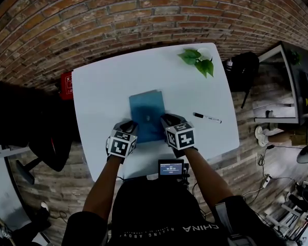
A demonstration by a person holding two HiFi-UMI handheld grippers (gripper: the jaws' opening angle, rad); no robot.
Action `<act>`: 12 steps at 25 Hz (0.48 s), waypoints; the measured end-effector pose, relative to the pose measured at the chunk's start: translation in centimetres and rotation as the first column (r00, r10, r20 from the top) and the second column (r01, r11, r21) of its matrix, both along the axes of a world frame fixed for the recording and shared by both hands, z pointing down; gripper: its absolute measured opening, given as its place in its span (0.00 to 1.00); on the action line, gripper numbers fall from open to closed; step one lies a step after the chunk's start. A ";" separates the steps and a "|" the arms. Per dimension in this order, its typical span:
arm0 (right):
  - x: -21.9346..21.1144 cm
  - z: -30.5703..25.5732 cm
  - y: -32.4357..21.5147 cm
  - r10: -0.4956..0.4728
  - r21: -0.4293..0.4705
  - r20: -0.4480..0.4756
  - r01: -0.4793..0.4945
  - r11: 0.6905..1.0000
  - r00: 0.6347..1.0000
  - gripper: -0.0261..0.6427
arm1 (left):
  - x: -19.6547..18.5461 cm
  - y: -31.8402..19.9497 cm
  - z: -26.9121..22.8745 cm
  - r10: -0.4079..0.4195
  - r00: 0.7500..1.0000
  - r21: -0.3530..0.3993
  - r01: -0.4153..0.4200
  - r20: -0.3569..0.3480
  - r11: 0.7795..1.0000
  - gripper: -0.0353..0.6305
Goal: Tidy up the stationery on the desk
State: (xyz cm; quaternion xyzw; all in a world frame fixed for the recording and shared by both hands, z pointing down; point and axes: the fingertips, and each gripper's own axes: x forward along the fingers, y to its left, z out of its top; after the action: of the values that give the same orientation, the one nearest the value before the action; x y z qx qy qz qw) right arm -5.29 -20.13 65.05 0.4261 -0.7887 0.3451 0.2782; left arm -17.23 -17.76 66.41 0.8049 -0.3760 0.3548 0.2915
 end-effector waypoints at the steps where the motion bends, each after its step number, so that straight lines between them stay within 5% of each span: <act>1: 0.0 -0.3 0.1 -0.006 0.005 -0.003 0.006 1.000 1.000 0.17 | 0.0 0.0 0.0 0.000 1.000 0.001 0.000 0.001 1.000 0.21; 12: -1.5 -5.1 0.5 -0.076 0.095 0.010 0.075 0.993 0.997 0.12 | -0.5 0.1 -0.1 -0.021 1.000 0.009 0.021 -0.020 1.000 0.21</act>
State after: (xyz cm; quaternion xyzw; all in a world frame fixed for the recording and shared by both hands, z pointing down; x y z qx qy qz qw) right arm -6.74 -19.61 59.95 0.4063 -0.8215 0.2996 0.2653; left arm -17.74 -17.64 66.34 0.8058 -0.3830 0.3418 0.2950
